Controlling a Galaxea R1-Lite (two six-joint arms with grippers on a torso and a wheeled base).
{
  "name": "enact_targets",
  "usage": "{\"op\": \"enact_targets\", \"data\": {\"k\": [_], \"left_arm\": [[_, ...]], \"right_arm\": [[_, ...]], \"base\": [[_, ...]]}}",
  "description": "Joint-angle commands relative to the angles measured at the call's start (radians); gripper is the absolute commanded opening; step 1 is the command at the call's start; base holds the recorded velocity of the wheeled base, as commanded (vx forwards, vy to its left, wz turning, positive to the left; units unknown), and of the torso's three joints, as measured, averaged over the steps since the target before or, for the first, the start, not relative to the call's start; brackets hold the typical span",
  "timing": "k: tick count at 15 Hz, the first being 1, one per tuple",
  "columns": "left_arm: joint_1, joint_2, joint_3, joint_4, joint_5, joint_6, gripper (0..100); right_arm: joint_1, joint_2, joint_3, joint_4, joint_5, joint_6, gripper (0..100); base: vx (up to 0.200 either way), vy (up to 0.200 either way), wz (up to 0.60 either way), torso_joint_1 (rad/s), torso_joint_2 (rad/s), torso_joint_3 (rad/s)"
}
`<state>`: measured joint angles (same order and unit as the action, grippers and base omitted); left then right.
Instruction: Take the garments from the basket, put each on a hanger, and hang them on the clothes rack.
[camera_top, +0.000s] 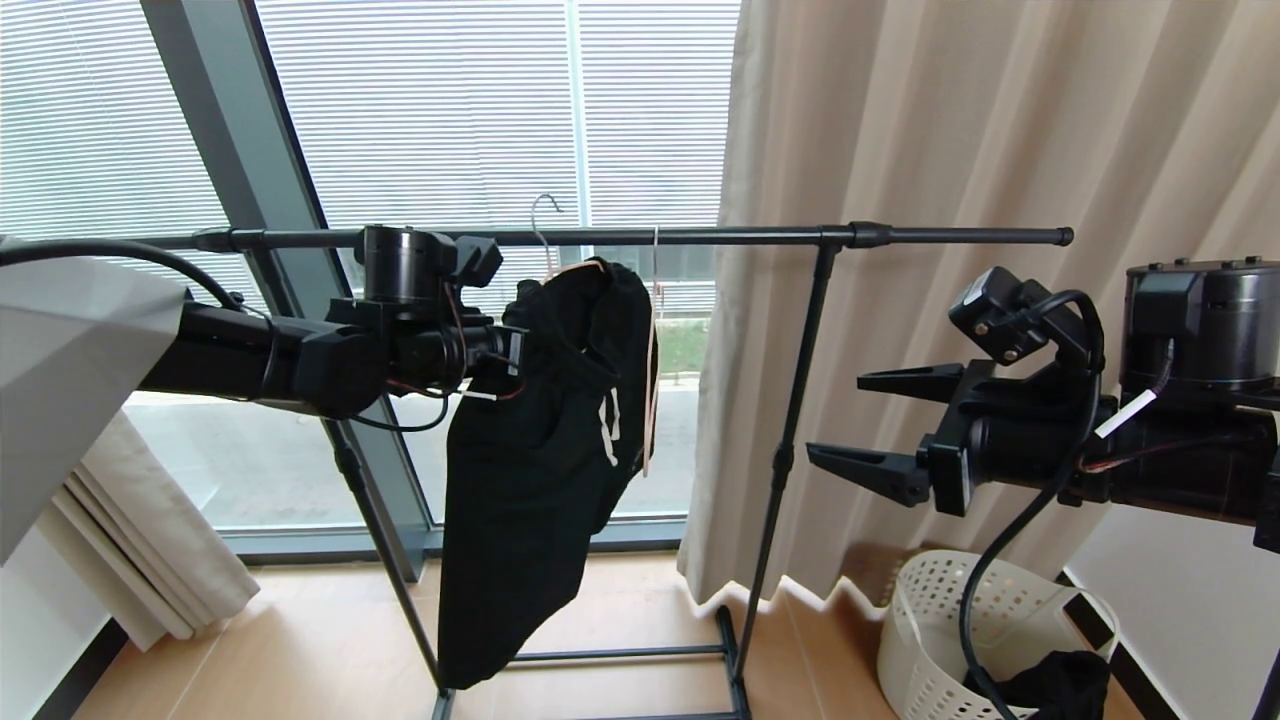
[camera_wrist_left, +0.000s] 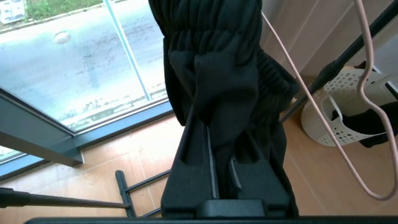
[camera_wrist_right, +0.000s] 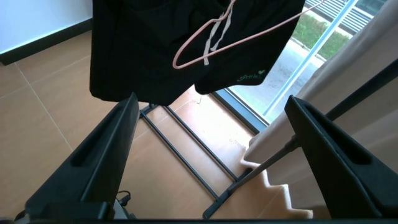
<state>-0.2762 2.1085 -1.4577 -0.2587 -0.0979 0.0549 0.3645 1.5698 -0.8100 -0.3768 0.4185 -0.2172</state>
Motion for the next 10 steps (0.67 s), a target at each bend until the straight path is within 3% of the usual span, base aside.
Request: {"op": "enact_targets", "data": {"k": [1, 4, 10], "left_arm": [[-0.001, 0.041, -0.021, 0.001, 0.000, -0.003, 0], [-0.001, 0.064, -0.056, 0.003, 0.000, -0.038, 0], [-0.001, 0.088, -0.081, 0.001, -0.002, -0.040, 0]], "right_arm": [[0.001, 0.004, 0.000, -0.001, 0.000, -0.001, 100], [0.001, 0.006, 0.002, -0.001, 0.000, -0.001, 100], [0.001, 0.018, 0.002, -0.001, -0.001, -0.002, 100]], "base": [[0.000, 0.000, 0.00, 0.000, 0.00, 0.000], [0.000, 0.000, 0.00, 0.000, 0.00, 0.000], [0.000, 0.000, 0.00, 0.000, 0.00, 0.000]]}}
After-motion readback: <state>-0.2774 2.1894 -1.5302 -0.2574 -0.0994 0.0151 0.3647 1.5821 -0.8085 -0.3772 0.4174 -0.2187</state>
